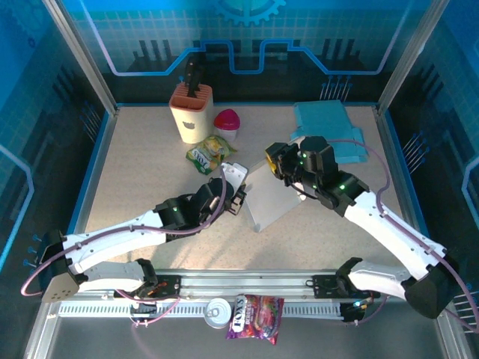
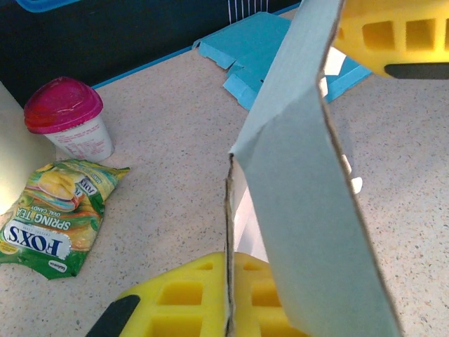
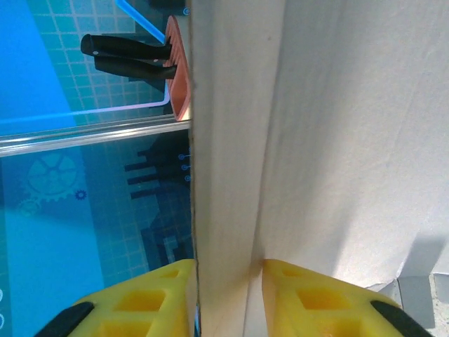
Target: Fold the paper box
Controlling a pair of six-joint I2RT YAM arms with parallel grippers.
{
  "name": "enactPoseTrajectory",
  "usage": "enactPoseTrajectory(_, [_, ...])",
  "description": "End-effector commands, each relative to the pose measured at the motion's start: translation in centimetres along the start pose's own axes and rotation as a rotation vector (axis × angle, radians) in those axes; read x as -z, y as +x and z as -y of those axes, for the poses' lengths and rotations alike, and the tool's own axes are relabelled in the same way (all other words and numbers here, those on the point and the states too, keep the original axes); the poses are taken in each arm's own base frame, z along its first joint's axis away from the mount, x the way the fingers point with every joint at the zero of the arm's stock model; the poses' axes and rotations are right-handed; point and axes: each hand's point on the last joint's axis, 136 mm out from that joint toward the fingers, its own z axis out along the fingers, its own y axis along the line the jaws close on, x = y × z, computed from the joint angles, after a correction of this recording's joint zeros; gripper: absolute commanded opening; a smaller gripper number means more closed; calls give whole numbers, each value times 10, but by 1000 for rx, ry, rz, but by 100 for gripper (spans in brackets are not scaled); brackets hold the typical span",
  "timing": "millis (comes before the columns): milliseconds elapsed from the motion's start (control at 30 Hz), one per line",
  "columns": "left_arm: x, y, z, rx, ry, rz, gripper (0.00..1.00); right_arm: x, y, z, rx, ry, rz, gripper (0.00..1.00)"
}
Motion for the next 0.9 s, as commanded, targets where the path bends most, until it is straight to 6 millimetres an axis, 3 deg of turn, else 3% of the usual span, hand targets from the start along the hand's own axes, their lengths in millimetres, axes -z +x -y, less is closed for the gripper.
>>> enactPoseTrajectory(0, [3, -2, -4, 13, 5, 19, 0, -3, -1, -1, -2, -21, -10, 22])
enactPoseTrajectory(433, [1, 2, -5, 21, 11, 7, 0, -3, -3, 5, -13, -22, -7, 9])
enactPoseTrajectory(500, [1, 2, -6, 28, 14, 4, 0, -4, -3, 7, -16, -24, -9, 1])
enactPoseTrajectory(567, [1, 4, -7, 36, 19, -1, 0, -6, -4, 11, -23, -22, -6, 0])
enactPoseTrajectory(600, [1, 5, -7, 43, 23, -5, 3, -6, -5, 11, -23, -30, -1, 0])
enactPoseTrajectory(700, [4, 9, -9, 64, 36, -11, 46, -10, -9, 14, -32, -79, 27, 0])
enactPoseTrajectory(867, [19, 21, -19, 137, 34, -31, 69, -19, -14, 27, -44, -123, 71, 0])
